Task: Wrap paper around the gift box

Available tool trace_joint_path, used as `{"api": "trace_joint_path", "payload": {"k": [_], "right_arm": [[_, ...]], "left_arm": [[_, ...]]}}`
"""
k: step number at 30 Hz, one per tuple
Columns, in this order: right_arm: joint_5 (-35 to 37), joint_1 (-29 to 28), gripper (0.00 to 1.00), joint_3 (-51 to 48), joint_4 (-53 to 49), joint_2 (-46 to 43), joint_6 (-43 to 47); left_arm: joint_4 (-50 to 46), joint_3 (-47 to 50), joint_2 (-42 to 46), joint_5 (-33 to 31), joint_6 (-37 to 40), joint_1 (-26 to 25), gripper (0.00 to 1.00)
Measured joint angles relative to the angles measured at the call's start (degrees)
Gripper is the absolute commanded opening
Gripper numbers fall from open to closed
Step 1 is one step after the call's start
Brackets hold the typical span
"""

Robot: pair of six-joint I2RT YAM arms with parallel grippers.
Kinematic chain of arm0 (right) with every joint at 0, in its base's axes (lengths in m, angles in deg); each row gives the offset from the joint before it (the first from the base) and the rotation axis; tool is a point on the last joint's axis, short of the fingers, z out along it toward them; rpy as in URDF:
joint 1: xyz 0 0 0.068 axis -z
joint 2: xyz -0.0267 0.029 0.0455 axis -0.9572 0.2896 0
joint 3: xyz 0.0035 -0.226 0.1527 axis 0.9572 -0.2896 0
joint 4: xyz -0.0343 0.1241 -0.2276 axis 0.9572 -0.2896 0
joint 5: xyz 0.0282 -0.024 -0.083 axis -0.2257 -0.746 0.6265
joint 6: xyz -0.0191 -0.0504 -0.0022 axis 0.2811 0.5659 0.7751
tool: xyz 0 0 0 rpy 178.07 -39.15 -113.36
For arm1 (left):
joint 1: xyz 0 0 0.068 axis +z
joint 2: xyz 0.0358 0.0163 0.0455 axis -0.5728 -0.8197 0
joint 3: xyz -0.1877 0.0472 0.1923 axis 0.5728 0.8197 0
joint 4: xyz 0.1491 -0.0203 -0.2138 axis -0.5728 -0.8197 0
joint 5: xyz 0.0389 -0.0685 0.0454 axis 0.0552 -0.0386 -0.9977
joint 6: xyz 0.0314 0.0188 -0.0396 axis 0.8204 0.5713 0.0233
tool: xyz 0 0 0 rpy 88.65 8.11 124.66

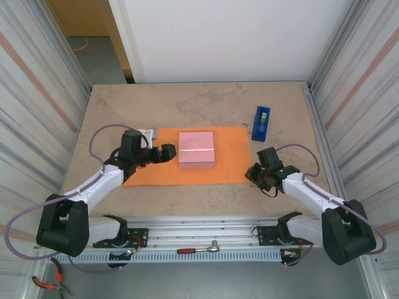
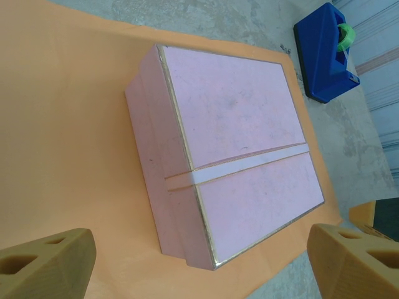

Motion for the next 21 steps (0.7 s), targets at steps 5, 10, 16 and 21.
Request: {"api": "trace_joint_path", "payload": {"k": [5, 10, 16, 21], "right_arm": [[0.02, 0.7, 0.34, -0.37, -0.24, -0.44, 0.0], [0.0, 0.7, 0.33, -0.96, -0.2, 0.35, -0.04], [0.0, 0.7, 0.33, -1.29, -0.17, 0.7, -0.2], [0.02, 0.68, 0.33, -1.4, -0.22, 0.68, -0.22]], "left_arm": [[0.02, 0.0, 0.0, 0.39, 0.0, 0.0, 0.89], [0.02, 0.0, 0.0, 0.42, 0.0, 0.0, 0.89], [0.2, 0.0, 0.0, 0.42, 0.0, 0.0, 0.89], [0.42, 0.0, 0.0, 0.42, 0.0, 0.0, 0.89]]}}
